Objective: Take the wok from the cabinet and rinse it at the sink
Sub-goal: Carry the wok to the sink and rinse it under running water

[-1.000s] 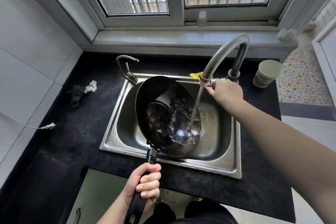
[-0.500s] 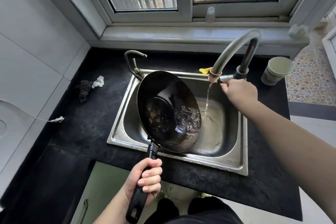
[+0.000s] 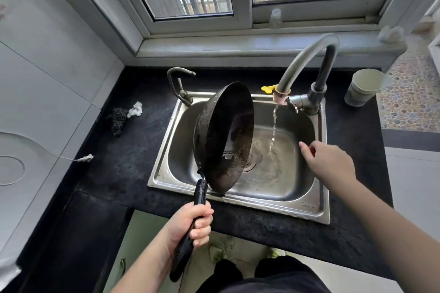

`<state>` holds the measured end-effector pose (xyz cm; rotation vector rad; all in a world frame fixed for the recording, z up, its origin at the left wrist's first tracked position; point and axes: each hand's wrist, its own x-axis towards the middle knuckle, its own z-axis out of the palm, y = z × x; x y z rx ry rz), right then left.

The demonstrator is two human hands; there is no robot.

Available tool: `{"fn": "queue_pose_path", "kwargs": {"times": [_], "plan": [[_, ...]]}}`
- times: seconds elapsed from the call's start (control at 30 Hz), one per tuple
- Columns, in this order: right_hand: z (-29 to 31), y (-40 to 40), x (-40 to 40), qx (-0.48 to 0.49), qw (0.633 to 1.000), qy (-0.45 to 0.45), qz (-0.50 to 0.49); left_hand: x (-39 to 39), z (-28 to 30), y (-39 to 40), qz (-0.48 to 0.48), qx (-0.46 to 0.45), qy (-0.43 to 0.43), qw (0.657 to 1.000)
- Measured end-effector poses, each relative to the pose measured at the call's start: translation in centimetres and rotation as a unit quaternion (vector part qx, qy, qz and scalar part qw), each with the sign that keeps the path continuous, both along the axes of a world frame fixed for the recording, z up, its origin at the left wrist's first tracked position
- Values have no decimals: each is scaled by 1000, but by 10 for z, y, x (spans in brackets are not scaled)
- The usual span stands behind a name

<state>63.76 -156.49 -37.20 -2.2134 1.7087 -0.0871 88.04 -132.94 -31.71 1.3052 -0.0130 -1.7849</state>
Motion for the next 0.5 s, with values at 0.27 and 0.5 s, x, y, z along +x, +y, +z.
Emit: {"fn": "queue_pose_path", "kwargs": {"times": [0.27,0.5], "plan": [[-5,45,-12,47,999,-20,2,3,10,-3,-64,9,-101,993],[7,68,9,61,996,-54,42,-4,11,-5,-40,31,-22,998]]}}
